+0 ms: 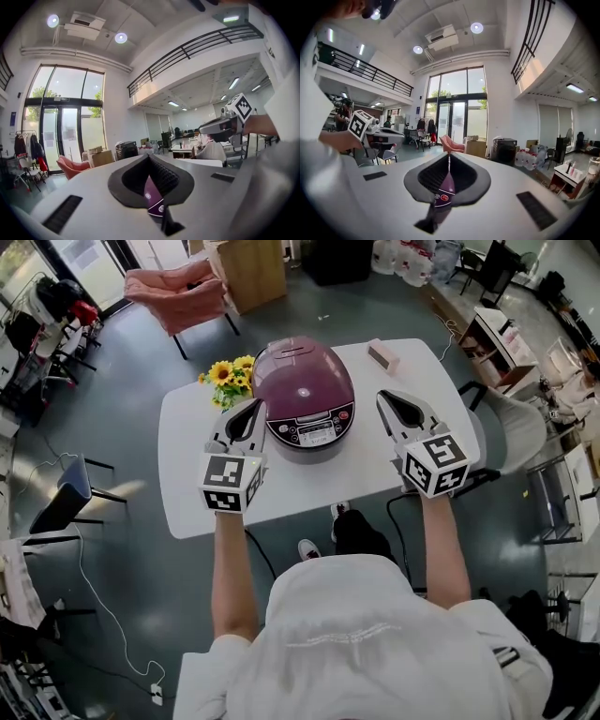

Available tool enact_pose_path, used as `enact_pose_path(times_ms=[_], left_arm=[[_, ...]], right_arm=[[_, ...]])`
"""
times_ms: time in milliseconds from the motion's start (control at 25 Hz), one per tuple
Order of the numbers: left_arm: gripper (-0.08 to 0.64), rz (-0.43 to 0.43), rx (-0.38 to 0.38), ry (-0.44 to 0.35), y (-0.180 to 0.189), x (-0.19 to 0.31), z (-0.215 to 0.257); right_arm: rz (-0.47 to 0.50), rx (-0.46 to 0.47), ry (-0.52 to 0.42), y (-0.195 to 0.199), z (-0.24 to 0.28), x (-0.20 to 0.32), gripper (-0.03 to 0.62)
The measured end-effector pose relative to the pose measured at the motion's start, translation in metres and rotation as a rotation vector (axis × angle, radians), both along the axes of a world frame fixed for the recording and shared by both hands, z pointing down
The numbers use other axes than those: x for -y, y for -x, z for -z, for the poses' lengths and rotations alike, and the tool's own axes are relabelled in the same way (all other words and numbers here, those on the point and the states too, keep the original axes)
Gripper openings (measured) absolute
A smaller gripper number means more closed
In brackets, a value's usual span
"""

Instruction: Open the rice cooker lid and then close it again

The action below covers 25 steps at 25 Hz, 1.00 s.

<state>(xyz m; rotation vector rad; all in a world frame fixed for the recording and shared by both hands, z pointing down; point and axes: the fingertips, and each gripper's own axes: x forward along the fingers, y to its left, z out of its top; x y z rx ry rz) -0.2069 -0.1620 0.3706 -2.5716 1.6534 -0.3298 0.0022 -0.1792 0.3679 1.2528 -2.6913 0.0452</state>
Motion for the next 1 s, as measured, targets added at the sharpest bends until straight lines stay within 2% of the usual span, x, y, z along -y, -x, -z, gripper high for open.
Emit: enact_pose_path(times_ms=[160, 480, 720, 1000], left_arm=[[0.015, 0.002, 0.074, -0.048, -0.009, -0.016, 0.017], [0.015, 0.014, 0.032, -0.096, -0.019, -0.038, 0.04], [0.015, 0.028, 0.043, -0.1, -0.018, -0.046, 0.037], [0.015, 0.027, 0.135, -0.096, -0.023, -0.045, 0.03]], right_arm=[[0.014, -0.043, -0.052, -0.006, 0.011, -0.016, 0.029], [0.026, -0.135, -0.115, -0.011, 0.016, -0.034, 0.028], [0.049, -0.162, -0.141, -0.007, 0.02, -0.037, 0.026], [0.068, -0.168, -0.144, -0.002, 0.019, -0.036, 0.026]])
